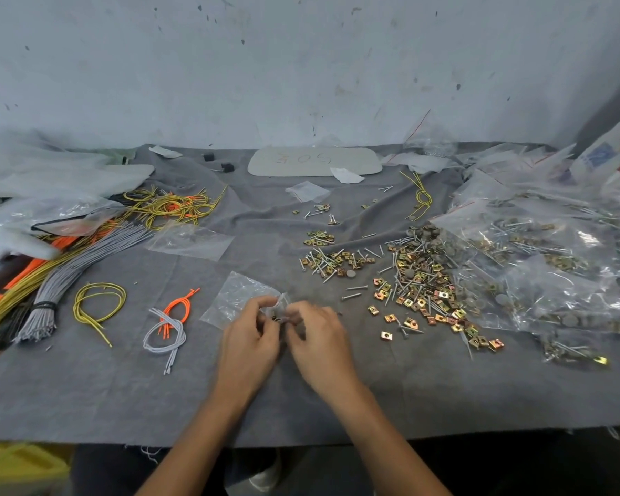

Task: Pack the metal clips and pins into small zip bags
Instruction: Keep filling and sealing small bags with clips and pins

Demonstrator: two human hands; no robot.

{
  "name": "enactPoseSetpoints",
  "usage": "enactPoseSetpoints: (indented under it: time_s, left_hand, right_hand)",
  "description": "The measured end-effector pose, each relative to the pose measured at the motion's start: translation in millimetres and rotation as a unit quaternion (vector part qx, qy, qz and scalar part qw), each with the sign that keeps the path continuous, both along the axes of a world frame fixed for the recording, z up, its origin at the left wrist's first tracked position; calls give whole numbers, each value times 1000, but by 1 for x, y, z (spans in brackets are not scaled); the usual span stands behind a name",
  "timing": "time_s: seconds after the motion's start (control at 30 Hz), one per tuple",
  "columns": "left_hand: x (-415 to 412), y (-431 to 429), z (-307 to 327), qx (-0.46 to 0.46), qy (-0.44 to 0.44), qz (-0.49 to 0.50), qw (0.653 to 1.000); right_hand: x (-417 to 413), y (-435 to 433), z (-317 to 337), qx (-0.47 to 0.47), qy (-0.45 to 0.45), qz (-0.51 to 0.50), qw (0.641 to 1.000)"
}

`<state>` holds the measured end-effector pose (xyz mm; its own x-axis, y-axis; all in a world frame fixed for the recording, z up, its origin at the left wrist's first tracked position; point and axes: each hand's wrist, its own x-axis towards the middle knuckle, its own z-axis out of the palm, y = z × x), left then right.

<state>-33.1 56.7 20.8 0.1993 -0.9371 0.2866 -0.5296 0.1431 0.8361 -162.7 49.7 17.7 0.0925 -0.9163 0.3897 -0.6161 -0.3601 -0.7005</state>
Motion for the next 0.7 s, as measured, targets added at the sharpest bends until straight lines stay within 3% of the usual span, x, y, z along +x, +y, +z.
enactPoseSetpoints:
  time_s: [0.2,0.37,0.43,0.5,0.63,0.7]
  left_hand:
    - [0,1,1,-2,-14,2,1000]
    - [1,1,0,6,-9,13,1000]
    - [0,2,2,0,-3,14,1000]
    - [-1,3,3,1,9,14,1000]
    - [-1,4,4,9,11,10,1000]
    - [-2,4,5,14,15,13,1000]
  right_hand:
    - [-4,-1,3,32,48,86,995]
    - [-10,-10,9,56,-88,82,991]
    - [-31,-33,13,-17,-12,-1,1000]
    - [-58,-63,25,-32,82,-73,993]
    - [-88,-104,30,90,309,-110,940]
    - [-89,-109,26,116,339,-100,928]
